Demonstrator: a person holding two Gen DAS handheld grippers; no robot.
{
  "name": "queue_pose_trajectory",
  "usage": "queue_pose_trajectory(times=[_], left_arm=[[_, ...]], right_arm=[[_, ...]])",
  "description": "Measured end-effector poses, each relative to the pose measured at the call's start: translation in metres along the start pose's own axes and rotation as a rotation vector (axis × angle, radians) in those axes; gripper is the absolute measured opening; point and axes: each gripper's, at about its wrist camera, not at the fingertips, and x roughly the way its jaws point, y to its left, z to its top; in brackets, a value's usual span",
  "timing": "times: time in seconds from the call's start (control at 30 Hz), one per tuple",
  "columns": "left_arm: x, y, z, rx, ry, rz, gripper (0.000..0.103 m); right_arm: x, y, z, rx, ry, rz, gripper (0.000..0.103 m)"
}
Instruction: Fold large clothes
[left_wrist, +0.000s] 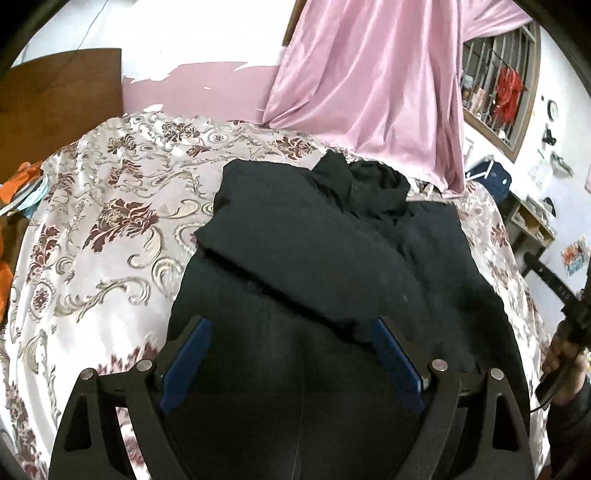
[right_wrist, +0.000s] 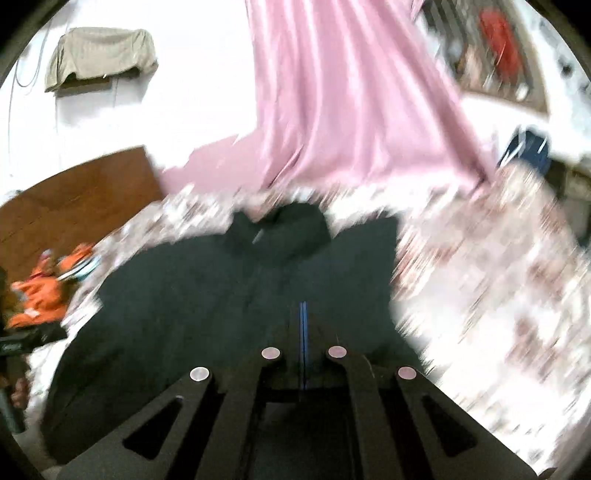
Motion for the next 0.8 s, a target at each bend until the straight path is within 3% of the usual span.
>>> queue_pose_trajectory(times=[0.1, 0.27, 0.33, 0.37, 0.4, 0.53, 0.57, 0.6, 0.63, 0.73, 0.8], left_arm=[[0.009, -0.002, 0.010, -0.016, -0.006, -0.003, 0.088], [0.022, -0.007, 0.017, 0.023, -0.023, 0.010, 0.088], [0.032, -0.011, 0.021, 0.059, -0.033, 0.027, 0.088], [0.036, -0.012, 0.023, 0.070, -0.036, 0.035, 0.089], [0.042, -0.014, 0.026, 0.083, -0.038, 0.044, 0.089], [0.065, -0.019, 0.037, 0.119, -0.031, 0.060, 0.089], [0.070, -0.021, 0.040, 0.134, -0.027, 0.073, 0.088], [0.073, -0.024, 0.040, 0.143, -0.025, 0.079, 0.088], [0.074, -0.025, 0.041, 0.151, -0.025, 0.080, 0.088], [0.072, -0.032, 0.043, 0.175, -0.036, 0.049, 0.088], [0.072, -0.037, 0.043, 0.184, -0.045, 0.016, 0.088]], right_arm=[[0.009, -0.016, 0.017, 0.042, 0.003, -0.006, 0.001], [0.037, -0.024, -0.004, 0.142, 0.223, 0.159, 0.006], [0.045, -0.020, -0.027, 0.121, 0.295, 0.151, 0.030], [0.049, -0.019, -0.039, 0.121, 0.327, 0.148, 0.057], [0.053, -0.017, -0.047, 0.124, 0.348, 0.152, 0.067], [0.079, -0.012, -0.079, 0.145, 0.475, 0.136, 0.067], [0.082, -0.010, -0.082, 0.139, 0.478, 0.107, 0.055], [0.083, -0.006, -0.084, 0.122, 0.470, 0.073, 0.019], [0.085, -0.003, -0.082, 0.109, 0.473, 0.064, 0.003], [0.076, -0.002, -0.070, 0.111, 0.413, 0.100, 0.002], [0.057, 0.006, -0.049, 0.014, 0.301, 0.048, 0.001]])
